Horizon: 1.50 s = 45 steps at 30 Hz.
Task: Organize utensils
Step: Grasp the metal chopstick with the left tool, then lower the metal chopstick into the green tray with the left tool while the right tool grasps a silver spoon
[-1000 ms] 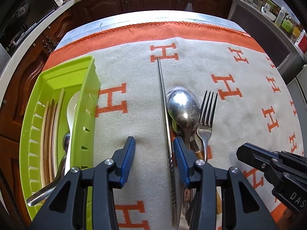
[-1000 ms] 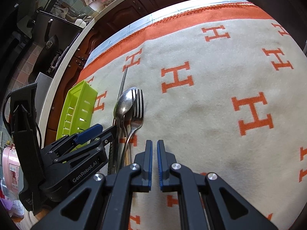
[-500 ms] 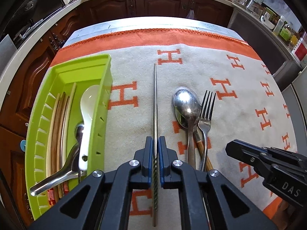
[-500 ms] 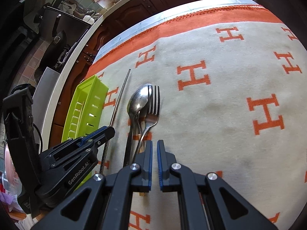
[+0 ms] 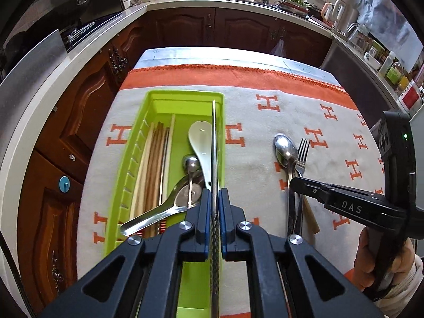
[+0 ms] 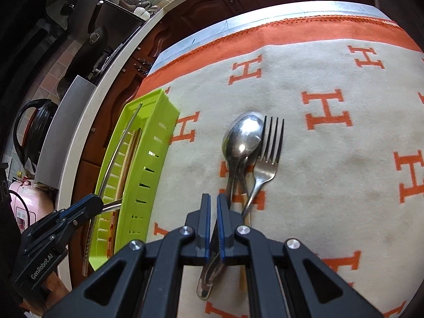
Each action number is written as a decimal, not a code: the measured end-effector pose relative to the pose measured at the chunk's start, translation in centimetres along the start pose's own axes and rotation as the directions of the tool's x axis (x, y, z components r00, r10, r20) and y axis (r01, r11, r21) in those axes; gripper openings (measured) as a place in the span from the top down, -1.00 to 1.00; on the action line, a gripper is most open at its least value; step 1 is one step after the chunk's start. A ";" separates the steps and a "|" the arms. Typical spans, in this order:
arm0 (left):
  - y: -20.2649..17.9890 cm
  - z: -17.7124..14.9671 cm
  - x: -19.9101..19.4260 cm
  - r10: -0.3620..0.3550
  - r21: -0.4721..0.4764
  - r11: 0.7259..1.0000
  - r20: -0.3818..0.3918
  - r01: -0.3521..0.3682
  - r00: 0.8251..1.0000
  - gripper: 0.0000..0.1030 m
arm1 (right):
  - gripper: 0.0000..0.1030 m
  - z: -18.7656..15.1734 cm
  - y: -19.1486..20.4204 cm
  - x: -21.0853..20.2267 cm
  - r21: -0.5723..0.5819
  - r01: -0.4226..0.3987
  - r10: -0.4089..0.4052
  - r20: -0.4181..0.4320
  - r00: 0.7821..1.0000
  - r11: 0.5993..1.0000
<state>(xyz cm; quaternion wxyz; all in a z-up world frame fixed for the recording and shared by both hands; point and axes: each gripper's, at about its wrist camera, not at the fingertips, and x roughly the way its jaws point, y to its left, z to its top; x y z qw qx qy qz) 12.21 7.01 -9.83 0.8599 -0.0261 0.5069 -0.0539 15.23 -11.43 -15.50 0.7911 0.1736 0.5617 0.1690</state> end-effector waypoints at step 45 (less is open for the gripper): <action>6.4 -2.3 0.3 -0.038 -0.112 0.993 -0.005 0.037 0.999 0.29 | 0.75 1.2 0.1 1.7 0.007 0.104 -0.104 0.024 0.994 0.995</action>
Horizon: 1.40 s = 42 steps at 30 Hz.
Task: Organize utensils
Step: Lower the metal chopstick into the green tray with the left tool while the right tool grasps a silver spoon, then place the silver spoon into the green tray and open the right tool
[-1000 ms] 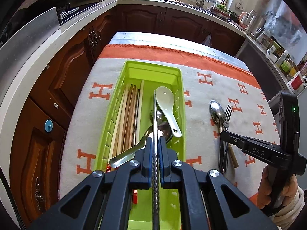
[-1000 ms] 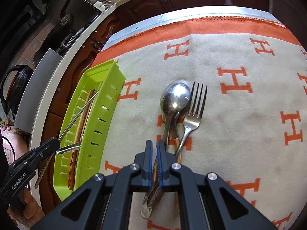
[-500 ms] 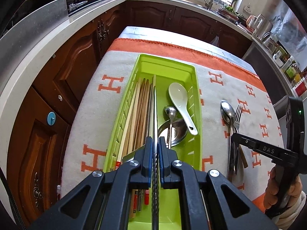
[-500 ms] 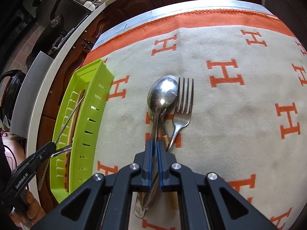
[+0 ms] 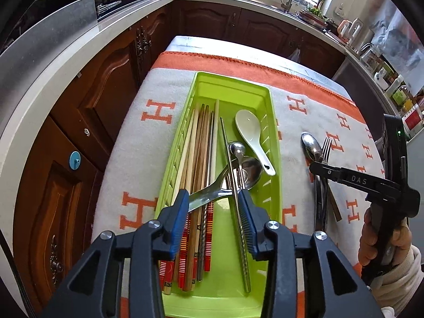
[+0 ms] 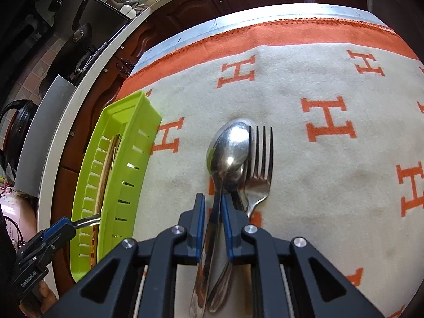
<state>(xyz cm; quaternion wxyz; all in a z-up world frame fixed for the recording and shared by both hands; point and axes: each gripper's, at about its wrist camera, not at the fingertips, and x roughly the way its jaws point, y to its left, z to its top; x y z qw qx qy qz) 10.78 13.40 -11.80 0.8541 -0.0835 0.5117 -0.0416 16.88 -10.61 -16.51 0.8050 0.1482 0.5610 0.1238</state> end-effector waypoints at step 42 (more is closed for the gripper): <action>2.5 -0.1 -3.0 0.063 -0.019 0.998 0.077 -0.061 0.995 -0.07 | 0.95 -0.6 11.2 -6.2 -0.206 -0.110 0.129 0.082 0.988 0.972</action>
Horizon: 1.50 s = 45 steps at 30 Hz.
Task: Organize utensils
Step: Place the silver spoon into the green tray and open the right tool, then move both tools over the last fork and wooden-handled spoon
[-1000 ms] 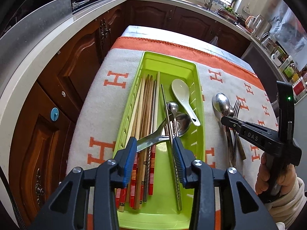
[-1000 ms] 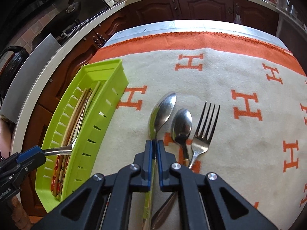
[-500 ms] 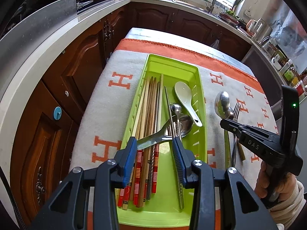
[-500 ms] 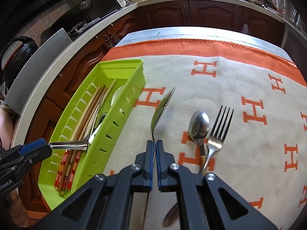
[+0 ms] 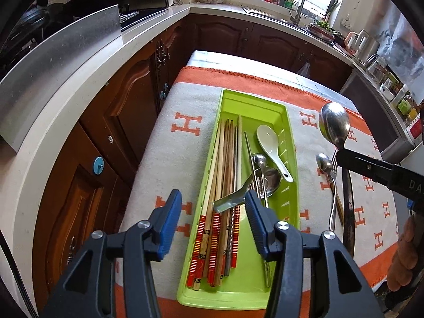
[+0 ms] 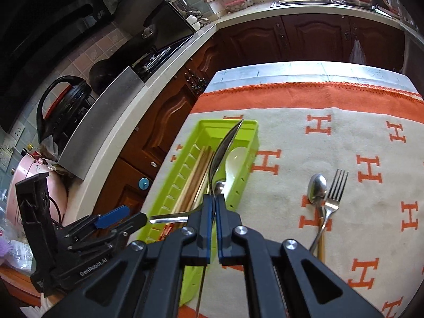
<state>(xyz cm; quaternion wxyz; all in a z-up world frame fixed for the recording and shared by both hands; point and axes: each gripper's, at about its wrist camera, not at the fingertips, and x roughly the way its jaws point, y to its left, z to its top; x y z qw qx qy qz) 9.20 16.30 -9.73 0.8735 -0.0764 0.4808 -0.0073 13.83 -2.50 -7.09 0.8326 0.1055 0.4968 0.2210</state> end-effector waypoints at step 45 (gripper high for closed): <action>-8.4 -1.0 -1.3 -0.026 0.174 0.985 0.034 0.020 0.999 -0.51 | 0.90 -3.9 -7.3 -1.2 0.121 0.190 -0.185 -0.054 0.981 0.974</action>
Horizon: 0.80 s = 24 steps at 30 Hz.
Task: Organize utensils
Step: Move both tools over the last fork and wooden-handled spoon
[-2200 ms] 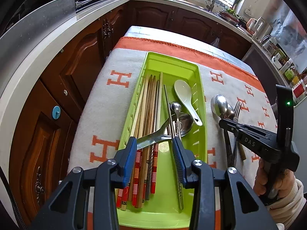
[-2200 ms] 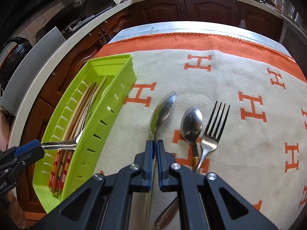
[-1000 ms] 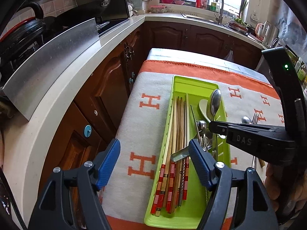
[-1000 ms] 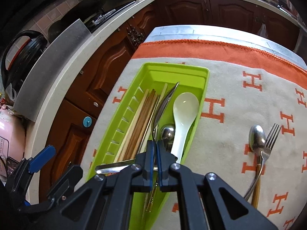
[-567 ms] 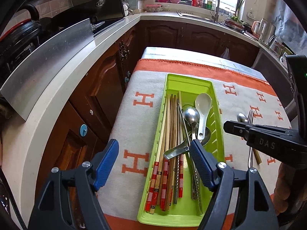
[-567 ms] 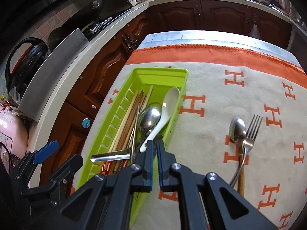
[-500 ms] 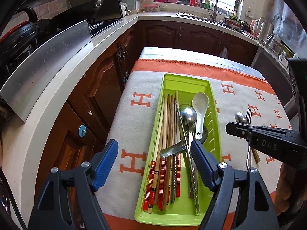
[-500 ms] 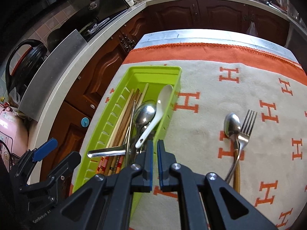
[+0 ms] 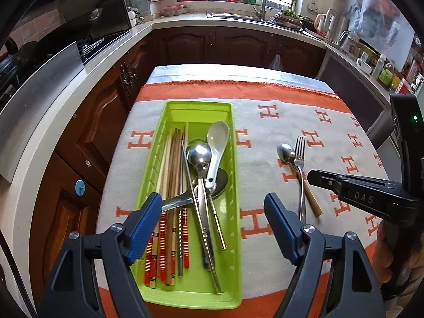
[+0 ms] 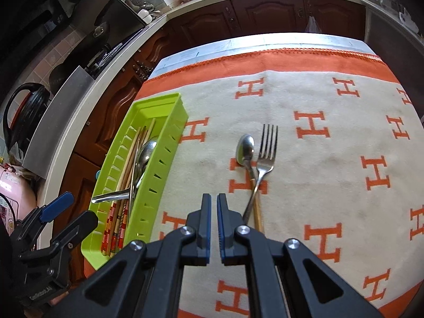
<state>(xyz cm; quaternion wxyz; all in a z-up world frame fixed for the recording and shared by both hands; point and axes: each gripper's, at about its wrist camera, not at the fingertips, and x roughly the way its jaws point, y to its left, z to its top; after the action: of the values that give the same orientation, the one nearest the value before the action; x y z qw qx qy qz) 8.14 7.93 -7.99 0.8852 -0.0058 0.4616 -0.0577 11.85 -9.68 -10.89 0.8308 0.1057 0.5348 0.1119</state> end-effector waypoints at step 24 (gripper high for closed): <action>-9.1 3.7 9.5 -0.160 0.016 0.986 -0.174 0.165 0.972 -0.14 | 0.90 1.0 -8.4 1.4 0.110 -0.046 0.047 -0.005 0.999 0.993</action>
<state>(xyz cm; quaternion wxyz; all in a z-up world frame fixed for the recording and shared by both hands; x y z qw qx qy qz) 15.69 -2.27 -13.10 0.8344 -0.0253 0.5333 -0.1371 13.94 -17.32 -14.23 0.8189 0.1634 0.5407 0.1020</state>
